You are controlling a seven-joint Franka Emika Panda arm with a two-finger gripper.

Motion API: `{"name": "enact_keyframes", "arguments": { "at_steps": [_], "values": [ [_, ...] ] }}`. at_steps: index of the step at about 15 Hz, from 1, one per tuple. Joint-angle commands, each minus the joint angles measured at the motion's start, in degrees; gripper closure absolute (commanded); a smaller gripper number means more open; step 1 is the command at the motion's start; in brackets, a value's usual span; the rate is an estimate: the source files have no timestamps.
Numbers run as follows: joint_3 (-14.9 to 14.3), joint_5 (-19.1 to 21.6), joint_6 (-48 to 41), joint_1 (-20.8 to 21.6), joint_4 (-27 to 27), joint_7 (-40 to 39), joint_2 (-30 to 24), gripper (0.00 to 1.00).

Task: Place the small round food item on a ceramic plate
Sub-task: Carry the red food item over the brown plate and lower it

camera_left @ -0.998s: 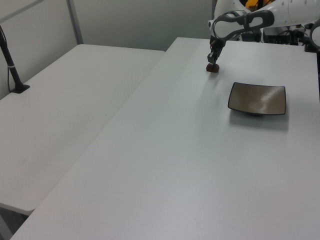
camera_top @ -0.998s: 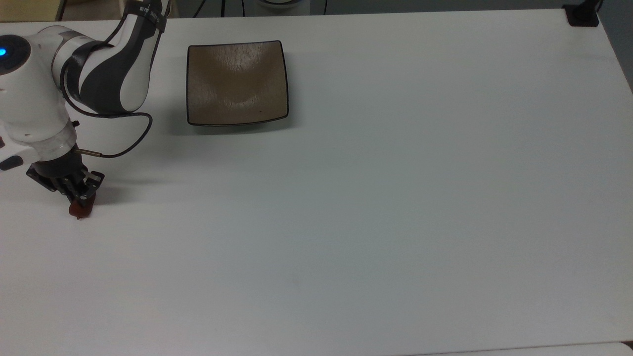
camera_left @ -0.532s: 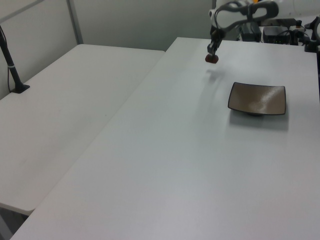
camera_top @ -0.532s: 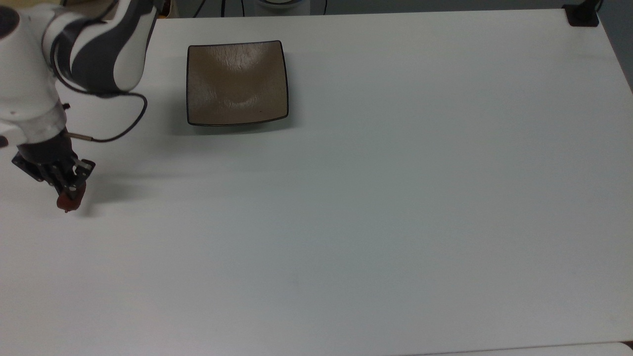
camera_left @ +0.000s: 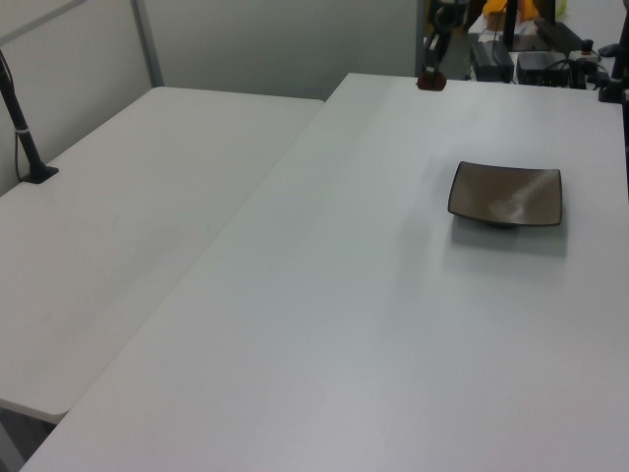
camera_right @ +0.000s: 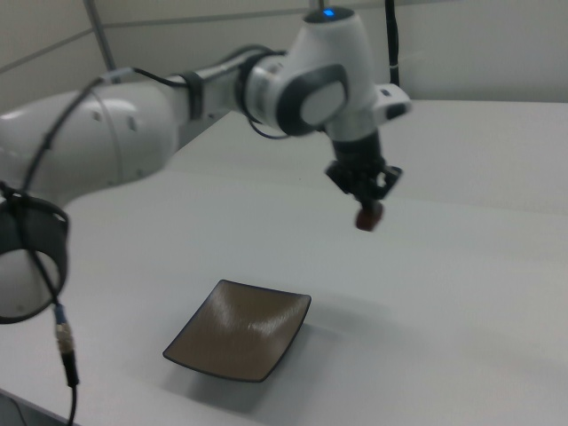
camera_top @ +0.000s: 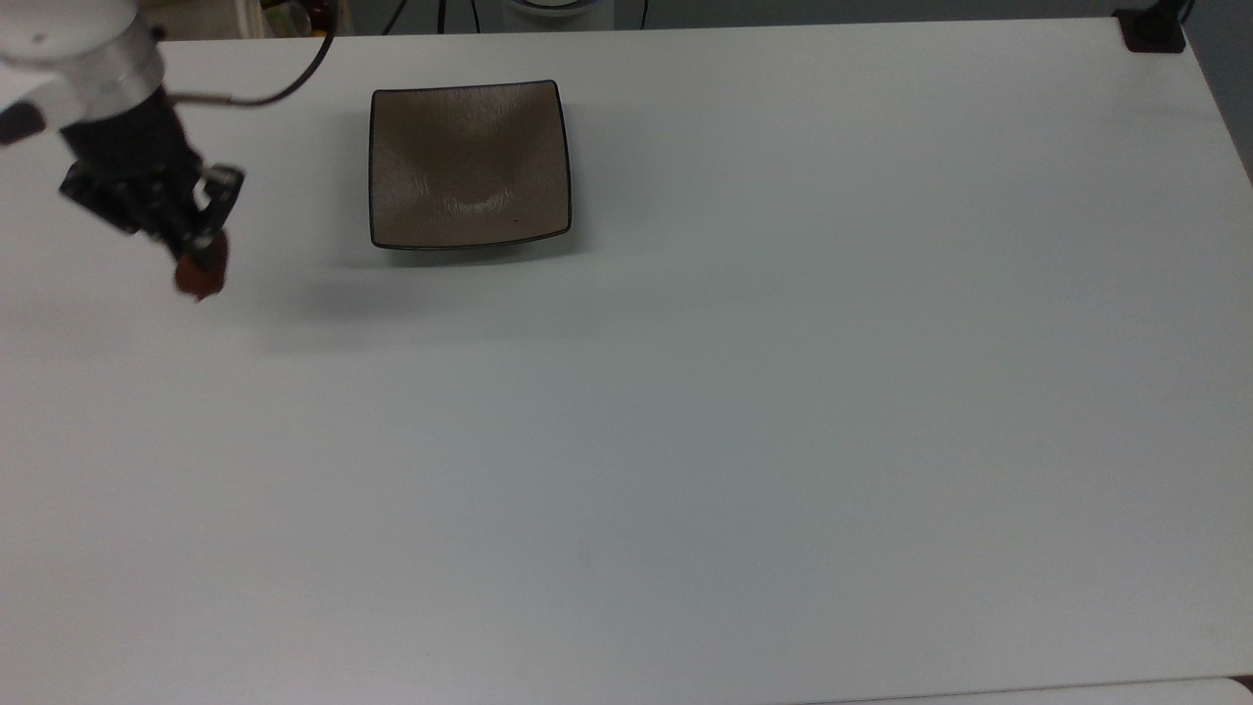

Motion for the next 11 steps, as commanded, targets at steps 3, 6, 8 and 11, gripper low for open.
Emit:
{"name": "enact_keyframes", "arguments": {
  "at_steps": [3, 6, 8, 11],
  "values": [
    [-0.15, -0.60, -7.87, 5.83, -14.73, -1.56, -14.94, 0.88],
    [-0.15, -0.51, -9.72, 8.82, -20.09, -0.86, -19.42, 0.88],
    [-0.15, -0.51, -9.81, 11.02, -24.30, -0.60, -21.80, 0.88],
    [-0.15, -0.51, -9.55, 13.57, -28.35, 2.03, -23.30, 0.88]
  ]
}}
